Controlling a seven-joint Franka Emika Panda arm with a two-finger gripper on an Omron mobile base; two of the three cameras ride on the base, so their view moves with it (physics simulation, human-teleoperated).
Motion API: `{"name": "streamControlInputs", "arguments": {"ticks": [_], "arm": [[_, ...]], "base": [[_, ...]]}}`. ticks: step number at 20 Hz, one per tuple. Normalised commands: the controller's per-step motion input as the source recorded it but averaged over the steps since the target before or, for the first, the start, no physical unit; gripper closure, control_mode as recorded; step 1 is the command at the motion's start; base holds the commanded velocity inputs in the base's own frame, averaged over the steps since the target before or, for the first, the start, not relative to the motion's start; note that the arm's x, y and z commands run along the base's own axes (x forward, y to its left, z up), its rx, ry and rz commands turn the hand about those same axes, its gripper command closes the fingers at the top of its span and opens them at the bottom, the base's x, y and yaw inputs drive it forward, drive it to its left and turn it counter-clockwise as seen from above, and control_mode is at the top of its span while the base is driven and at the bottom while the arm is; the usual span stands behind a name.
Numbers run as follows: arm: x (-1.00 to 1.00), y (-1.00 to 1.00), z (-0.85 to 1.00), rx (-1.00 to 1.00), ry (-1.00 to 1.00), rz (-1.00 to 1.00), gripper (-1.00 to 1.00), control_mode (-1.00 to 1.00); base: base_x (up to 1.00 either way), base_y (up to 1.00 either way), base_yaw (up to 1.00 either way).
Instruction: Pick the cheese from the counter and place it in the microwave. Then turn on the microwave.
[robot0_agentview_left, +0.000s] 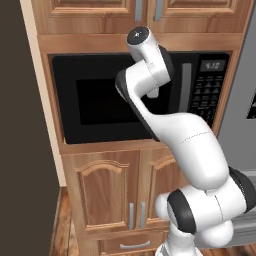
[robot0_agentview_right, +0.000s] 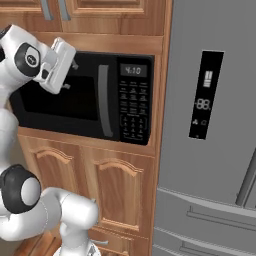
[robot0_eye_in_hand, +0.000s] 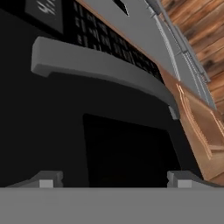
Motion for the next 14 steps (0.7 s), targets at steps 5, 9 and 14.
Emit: {"name": "streamControlInputs", "arguments": {"ticks": [5, 9, 14], "arm": [[-0.49, 0.03, 0.0, 0.0, -0.05, -0.07, -1.0, -1.0], [-0.95, -0.23, 0.04, 0.14, -0.08, 0.01, -1.0, -1.0], [-0.96, -0.6, -0.07, 0.2, -0.03, 0.14, -1.0, -1.0]], "base": [[0.0, 0.0, 0.0], [0.0, 0.0, 0.0], [0.0, 0.0, 0.0]]}}
